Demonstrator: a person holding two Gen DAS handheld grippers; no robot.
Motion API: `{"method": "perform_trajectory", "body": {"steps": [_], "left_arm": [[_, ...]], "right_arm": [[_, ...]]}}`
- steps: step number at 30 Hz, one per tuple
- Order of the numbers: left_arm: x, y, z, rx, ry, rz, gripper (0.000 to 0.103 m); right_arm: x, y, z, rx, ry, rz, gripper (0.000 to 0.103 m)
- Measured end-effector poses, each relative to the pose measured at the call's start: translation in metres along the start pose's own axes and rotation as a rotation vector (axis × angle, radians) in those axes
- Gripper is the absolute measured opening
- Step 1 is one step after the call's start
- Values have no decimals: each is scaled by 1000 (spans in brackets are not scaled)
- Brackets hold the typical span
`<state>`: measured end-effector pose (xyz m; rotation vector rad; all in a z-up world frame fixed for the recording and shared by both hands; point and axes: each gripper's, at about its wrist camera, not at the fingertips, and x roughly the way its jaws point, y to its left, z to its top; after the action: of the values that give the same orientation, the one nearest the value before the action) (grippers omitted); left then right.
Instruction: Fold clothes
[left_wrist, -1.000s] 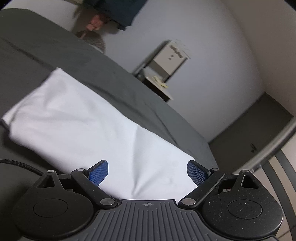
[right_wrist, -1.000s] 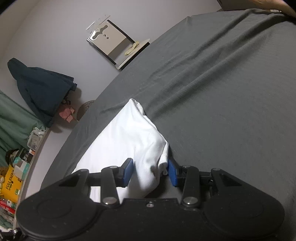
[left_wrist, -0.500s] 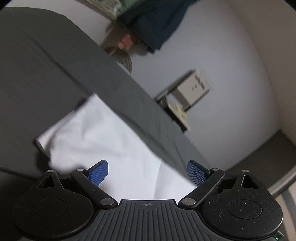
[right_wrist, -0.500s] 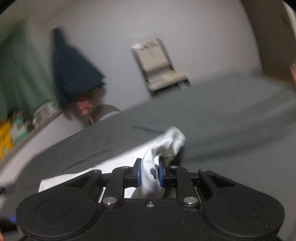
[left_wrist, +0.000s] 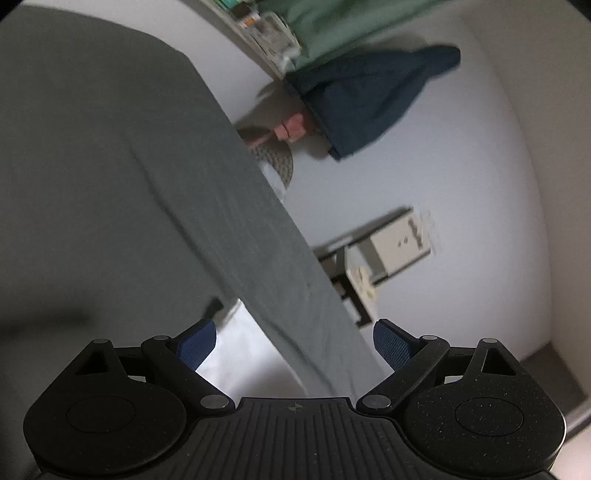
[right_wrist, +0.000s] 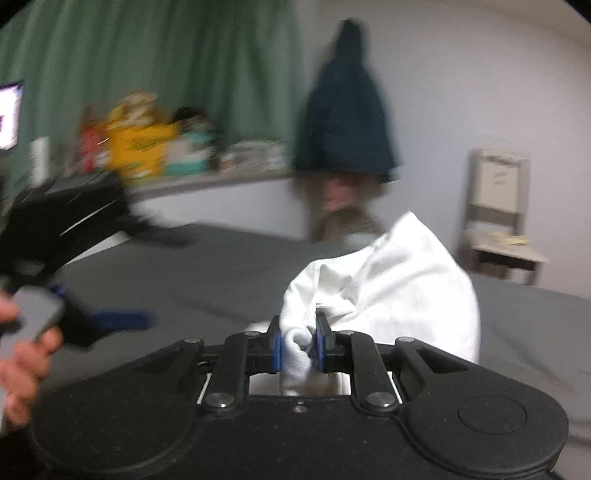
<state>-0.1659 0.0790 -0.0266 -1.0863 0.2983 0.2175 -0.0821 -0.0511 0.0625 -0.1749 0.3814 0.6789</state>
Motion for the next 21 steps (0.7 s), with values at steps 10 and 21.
{"method": "perform_trajectory", "body": {"steps": [10, 21], "left_arm": [[25, 17, 29, 17, 109, -4, 92], [39, 25, 26, -45, 134, -13, 92]], "right_arm": [[68, 48, -24, -93, 208, 113, 17], [60, 62, -19, -113, 175, 204, 44]]}}
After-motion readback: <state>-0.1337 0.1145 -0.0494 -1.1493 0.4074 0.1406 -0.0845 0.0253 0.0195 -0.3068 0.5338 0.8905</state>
